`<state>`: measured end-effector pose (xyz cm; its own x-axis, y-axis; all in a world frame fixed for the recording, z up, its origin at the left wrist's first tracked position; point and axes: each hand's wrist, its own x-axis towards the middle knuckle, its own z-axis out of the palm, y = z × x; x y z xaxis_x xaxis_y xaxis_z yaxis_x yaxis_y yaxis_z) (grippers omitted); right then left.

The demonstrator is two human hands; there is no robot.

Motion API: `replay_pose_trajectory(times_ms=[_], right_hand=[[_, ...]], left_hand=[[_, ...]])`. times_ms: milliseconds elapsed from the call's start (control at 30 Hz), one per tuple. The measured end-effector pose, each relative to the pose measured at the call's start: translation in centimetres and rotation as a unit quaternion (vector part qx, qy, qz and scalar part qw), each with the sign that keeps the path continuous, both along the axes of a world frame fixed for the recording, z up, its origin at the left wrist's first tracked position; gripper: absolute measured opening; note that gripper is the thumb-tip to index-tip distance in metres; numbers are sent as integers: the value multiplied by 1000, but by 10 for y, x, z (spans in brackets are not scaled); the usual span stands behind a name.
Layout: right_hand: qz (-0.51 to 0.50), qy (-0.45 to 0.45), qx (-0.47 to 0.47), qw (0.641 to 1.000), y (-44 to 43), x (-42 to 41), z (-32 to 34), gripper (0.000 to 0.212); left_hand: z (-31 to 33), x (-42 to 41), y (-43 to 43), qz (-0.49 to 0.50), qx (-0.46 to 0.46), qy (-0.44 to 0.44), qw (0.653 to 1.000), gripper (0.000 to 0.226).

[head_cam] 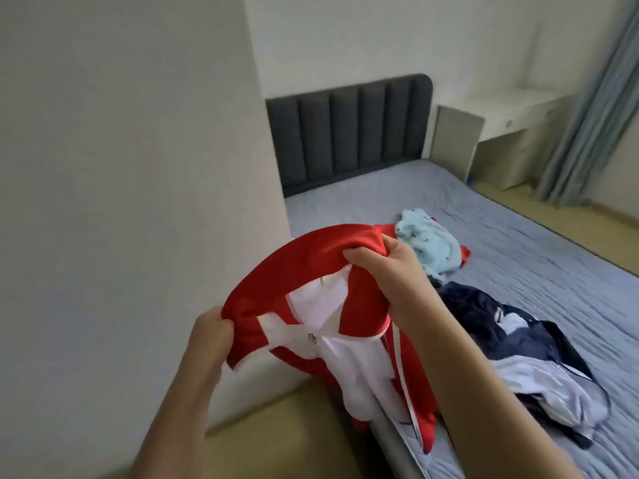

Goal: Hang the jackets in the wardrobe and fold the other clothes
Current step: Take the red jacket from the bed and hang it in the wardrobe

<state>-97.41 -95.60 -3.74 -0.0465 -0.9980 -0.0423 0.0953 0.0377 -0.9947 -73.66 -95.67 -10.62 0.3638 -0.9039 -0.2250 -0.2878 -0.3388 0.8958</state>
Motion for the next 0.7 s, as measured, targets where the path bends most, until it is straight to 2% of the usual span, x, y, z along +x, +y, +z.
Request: replay_pose_trajectory(times_ms=[133,200,300,433,567,633,700], right_hand=[[129,3,-7,992,26,111,20,15],[169,-4,6,986,48,165,19,10],[219,-20,23,975,93,241,11,8],[289,-23,35,956,170,334,1,9],[336,-10,25,942,248,422,-3,17],[367,11,8,930,285,463,-7,20],[403,28,-9,915,321,502,-10,21]], left_hand=[[21,89,92,139,3,75,987,19],[25,127,146,182,-17,71,981,13],[26,180,233,252,-52,54,965,19],[27,239,352,346,-89,142,923,24],[21,305,460,452,-67,27,889,29],[20,331,507,494,-55,28,867,35],[21,354,551,552,-71,75,828,39]])
